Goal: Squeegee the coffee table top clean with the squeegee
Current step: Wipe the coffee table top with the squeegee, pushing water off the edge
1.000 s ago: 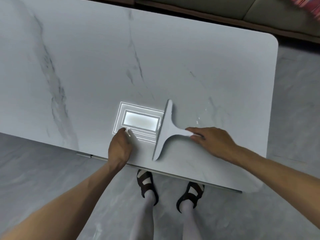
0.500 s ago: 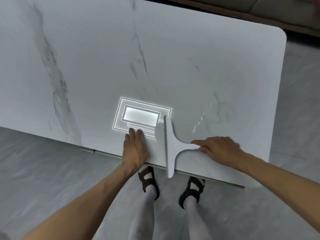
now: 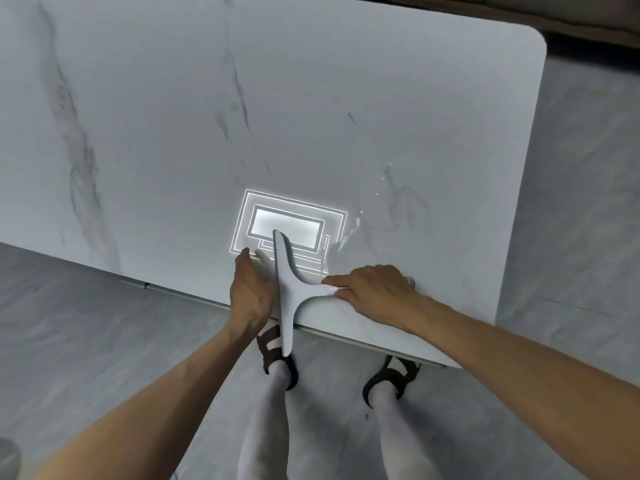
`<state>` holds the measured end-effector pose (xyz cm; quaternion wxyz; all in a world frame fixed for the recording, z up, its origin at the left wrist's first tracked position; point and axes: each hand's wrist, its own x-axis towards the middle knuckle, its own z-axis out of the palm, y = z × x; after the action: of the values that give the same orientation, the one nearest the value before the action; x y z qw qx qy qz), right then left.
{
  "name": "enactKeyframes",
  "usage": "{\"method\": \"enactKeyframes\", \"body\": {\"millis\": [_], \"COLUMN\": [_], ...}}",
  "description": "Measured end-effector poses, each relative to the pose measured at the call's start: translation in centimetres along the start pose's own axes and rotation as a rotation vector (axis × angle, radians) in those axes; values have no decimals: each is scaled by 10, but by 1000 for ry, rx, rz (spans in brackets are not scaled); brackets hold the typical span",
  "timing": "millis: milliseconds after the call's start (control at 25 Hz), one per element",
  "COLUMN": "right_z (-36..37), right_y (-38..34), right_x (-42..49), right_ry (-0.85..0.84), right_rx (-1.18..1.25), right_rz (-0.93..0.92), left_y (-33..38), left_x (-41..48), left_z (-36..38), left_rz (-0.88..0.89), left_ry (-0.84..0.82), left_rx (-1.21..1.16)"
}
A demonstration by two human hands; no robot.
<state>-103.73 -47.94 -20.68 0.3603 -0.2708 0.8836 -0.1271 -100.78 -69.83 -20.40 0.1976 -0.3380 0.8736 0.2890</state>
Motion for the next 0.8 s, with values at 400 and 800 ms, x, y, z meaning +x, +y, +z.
{"method": "enactKeyframes", "body": {"millis": [400,800], "right_z": [-39,-1], "right_y": [158,80], "right_x": [-89,-79], "right_ry": [174,118], "right_rx": [-27,66], "right_rz": [166,45], "left_y": [43,37], "left_x": [-16,-13], "left_z": [59,53], "left_rz": [-42,-14], "left_ry": [-165,-217], "left_rx": [237,218]}}
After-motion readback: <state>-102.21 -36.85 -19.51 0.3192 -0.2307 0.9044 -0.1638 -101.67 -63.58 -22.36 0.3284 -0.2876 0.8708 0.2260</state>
